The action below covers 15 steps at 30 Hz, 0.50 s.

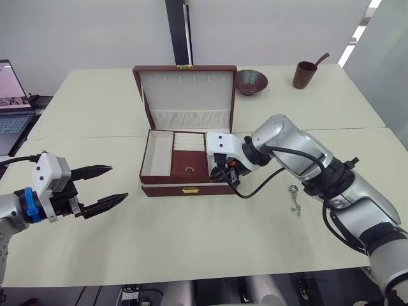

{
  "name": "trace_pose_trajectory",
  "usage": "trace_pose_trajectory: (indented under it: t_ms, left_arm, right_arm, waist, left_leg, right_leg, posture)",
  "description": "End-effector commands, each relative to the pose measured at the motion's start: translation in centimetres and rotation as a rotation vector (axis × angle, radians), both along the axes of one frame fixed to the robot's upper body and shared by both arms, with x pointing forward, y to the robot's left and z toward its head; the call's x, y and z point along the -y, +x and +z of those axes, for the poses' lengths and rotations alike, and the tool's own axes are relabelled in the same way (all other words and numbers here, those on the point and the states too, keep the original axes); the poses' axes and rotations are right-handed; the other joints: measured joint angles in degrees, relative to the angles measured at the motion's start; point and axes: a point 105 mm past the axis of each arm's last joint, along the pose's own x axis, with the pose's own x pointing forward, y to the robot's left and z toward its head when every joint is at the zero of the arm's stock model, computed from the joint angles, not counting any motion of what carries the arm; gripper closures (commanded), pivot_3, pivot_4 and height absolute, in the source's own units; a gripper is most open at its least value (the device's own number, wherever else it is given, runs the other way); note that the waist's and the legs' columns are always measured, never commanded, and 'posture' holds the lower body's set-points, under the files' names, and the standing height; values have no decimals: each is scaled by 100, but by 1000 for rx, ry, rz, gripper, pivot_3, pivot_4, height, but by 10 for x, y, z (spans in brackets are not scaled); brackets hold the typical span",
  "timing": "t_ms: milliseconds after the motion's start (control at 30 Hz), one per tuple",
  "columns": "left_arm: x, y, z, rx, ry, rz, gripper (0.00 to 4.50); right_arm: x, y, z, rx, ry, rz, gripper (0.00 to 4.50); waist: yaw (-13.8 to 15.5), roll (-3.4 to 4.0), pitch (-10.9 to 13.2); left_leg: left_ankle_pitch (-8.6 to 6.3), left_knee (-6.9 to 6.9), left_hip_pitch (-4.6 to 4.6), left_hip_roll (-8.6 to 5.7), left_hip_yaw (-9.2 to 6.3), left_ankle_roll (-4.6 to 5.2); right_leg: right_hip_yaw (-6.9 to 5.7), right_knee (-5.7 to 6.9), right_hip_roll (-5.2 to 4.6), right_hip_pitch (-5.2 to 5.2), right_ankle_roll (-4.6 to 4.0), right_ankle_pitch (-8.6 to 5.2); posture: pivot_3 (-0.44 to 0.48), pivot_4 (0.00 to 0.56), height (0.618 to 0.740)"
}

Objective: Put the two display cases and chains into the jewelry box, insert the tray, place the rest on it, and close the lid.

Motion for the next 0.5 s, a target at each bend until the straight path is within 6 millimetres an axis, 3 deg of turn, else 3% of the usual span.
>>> trace_pose_trajectory:
  t_ms: [33, 267, 500]
  left_arm:
    - [1, 0, 8, 44, 8, -10, 0]
    - [1, 1, 9, 47, 13, -12, 0]
    - [0, 0, 9, 54, 8, -6, 0]
  right_arm:
    - [0, 0, 14, 24, 40, -2, 2584]
    - [-2, -2, 21, 43, 70, 28, 681]
    - [-11, -9, 42, 96, 152, 104, 681]
  waist:
    - [0, 0, 0]
    - [0, 0, 0]
    - [0, 0, 0]
  left_leg:
    - [0, 0, 0, 0, 0, 0]
    - [0, 0, 0, 0, 0, 0]
    - [0, -1, 0, 1, 0, 0]
  right_leg:
    - [0, 0, 0, 0, 0, 0]
    - [0, 0, 0, 0, 0, 0]
    - [0, -1, 0, 0, 0, 0]
  posture:
    - [0, 150, 740]
    - [0, 150, 740]
    - [0, 150, 740]
